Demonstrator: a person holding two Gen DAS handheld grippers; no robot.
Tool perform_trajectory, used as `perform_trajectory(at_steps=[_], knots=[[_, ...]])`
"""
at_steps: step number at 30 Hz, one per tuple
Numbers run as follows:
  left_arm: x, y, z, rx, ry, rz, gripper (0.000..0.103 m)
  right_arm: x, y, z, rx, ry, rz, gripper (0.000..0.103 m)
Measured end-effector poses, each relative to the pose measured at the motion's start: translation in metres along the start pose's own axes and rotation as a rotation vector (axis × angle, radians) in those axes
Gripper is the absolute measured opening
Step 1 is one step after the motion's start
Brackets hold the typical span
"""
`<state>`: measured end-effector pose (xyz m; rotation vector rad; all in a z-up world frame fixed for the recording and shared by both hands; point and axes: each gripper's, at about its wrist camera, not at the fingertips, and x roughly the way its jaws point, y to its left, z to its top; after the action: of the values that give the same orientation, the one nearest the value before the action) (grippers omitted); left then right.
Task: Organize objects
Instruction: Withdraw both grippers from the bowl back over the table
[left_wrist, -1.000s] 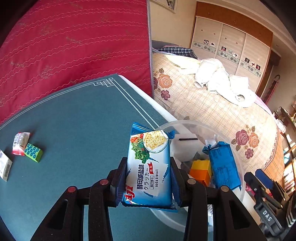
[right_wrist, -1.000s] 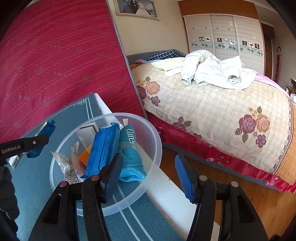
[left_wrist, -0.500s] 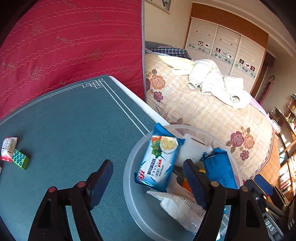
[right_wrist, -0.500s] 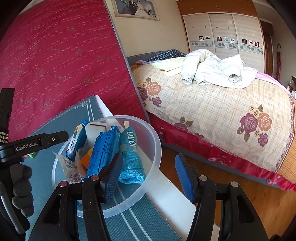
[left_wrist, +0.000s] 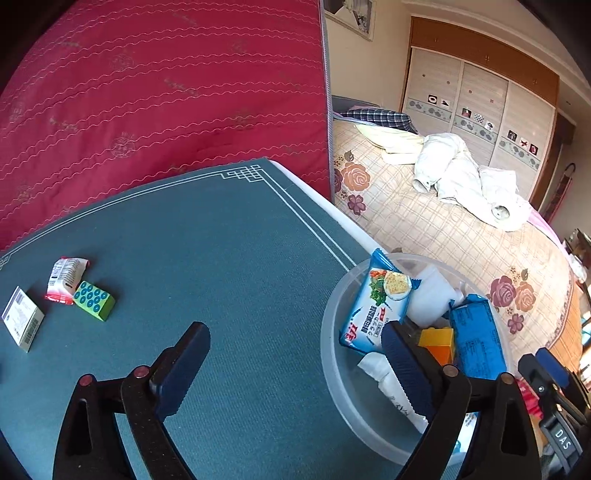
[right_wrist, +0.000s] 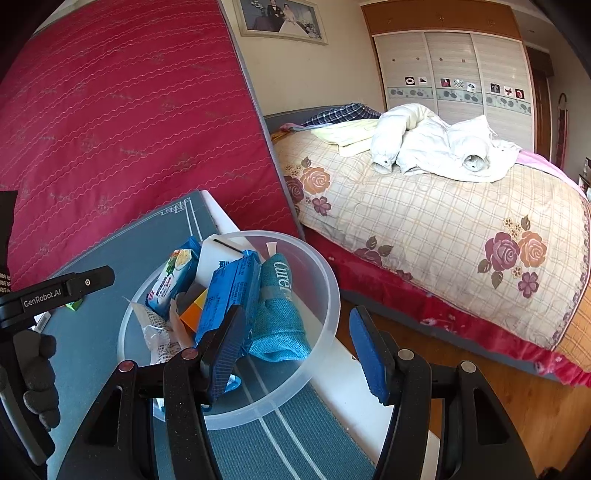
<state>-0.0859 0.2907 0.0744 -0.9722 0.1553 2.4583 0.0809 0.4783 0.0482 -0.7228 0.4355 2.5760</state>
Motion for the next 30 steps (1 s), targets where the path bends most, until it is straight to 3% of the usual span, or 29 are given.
perform_trajectory(at_steps=[16,25,30], knots=[[-0.035,0.07,-0.042,-0.1,-0.016,0.177,0.101,-0.02,0.05,-0.018,-0.102,-0.002,0.069,0.061],[-0.059,0.105,-0.07,-0.117,-0.043,0.344,0.102,-0.038,0.084,-0.034,-0.162,0.007,0.14,0.066],[-0.075,0.12,-0.085,-0.134,-0.054,0.392,0.102,-0.051,0.101,-0.04,-0.185,0.008,0.184,0.066]])
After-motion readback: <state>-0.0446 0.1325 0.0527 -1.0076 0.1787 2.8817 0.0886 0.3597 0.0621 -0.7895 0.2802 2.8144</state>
